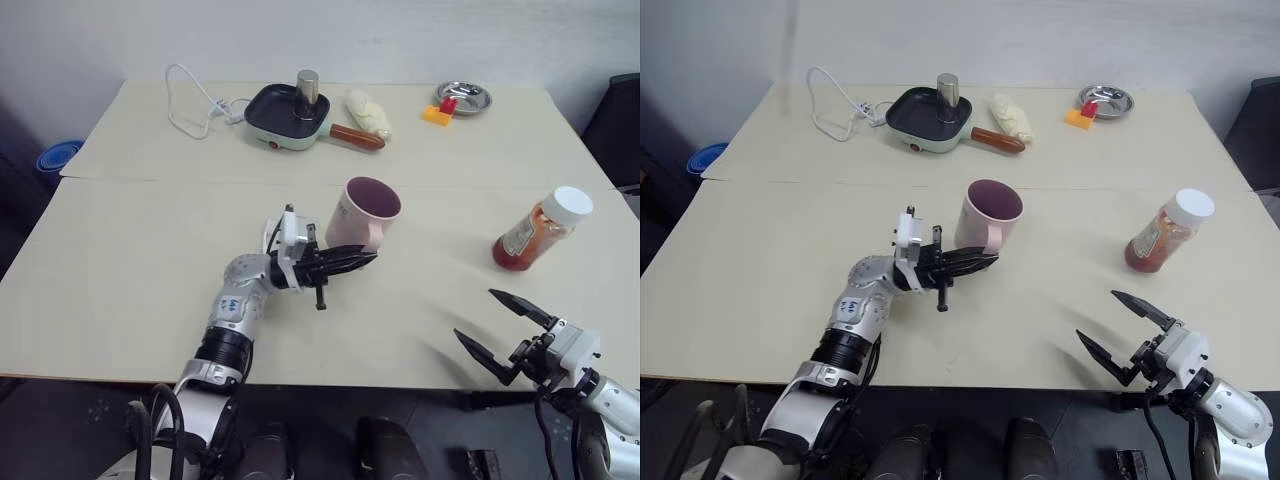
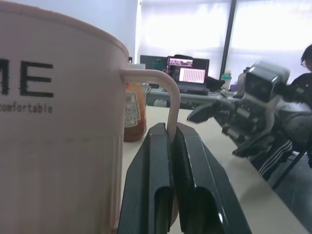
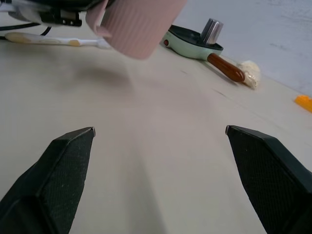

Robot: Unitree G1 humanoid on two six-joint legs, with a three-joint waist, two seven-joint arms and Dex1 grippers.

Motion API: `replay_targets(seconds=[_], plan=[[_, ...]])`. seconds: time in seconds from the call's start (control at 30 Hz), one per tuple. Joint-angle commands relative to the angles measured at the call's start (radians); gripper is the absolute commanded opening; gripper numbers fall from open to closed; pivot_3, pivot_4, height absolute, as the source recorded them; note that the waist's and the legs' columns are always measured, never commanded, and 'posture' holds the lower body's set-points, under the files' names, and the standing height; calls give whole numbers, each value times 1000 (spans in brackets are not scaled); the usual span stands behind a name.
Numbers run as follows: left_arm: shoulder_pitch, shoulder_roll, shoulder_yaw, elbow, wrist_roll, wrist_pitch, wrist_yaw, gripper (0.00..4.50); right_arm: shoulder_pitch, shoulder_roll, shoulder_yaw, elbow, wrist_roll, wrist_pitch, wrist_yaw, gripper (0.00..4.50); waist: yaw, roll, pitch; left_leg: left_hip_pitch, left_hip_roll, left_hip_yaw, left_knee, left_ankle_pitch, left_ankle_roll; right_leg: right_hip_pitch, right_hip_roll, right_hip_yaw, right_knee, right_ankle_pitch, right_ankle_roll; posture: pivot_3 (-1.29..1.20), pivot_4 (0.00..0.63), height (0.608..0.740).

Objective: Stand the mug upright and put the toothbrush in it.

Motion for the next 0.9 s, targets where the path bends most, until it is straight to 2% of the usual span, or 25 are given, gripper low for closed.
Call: replay_targets(seconds=[0.03,0.23,0.37,0.53,0.63,0.67,0.77,0.8,0.9], plan=[[21,18,-7,7,31,-43,-12,711,-14,5,5,-45,-4,6,-37,4500,-1,0,0,0,0,0,0,0,0,0,0,0,0,0,0,0,150,740],[95,85,4,-114,37,5,18,2403,-68,17,67,-25,-16,22,-44,4500,-7,0,0,0,2,-1,0,0,1,0,-1,0,1,0,0,0,150,740],[183,178,14,-338,31,67,61,3585,-124,14,96,15,-15,33,-32,4500,-17,0,0,0,2,-1,0,-1,1,0,-2,0,4,0,0,0,150,740],[334,343,25,-655,8,223,92,3585,-192,14,124,95,-13,29,12,4500,-18,1,0,0,3,-2,0,-1,1,0,-2,0,5,0,0,0,150,740],[450,430,94,-828,-24,283,140,3585,-238,16,144,144,0,34,55,4500,-19,1,0,0,2,-2,0,-1,2,1,-3,0,4,0,0,0,150,740],[500,449,149,-884,-55,311,174,3585,-250,8,152,152,-5,53,61,4500,-19,1,0,0,2,-2,0,-1,2,1,-3,0,4,0,0,0,150,740],[695,488,377,-977,-134,404,283,4122,-276,4,167,155,23,77,109,4500,-20,2,0,0,3,-3,0,-2,1,1,-5,0,4,0,0,0,150,740],[775,492,469,-971,-138,420,318,4423,-281,6,168,153,30,76,124,4500,-26,2,0,0,4,-4,0,-2,1,1,-8,1,3,0,-1,0,150,740],[942,493,694,-931,-120,472,440,4468,-277,-4,168,145,42,61,181,4500,-34,2,0,0,6,-4,-1,-3,0,1,-8,-2,3,-1,-2,0,150,740]])
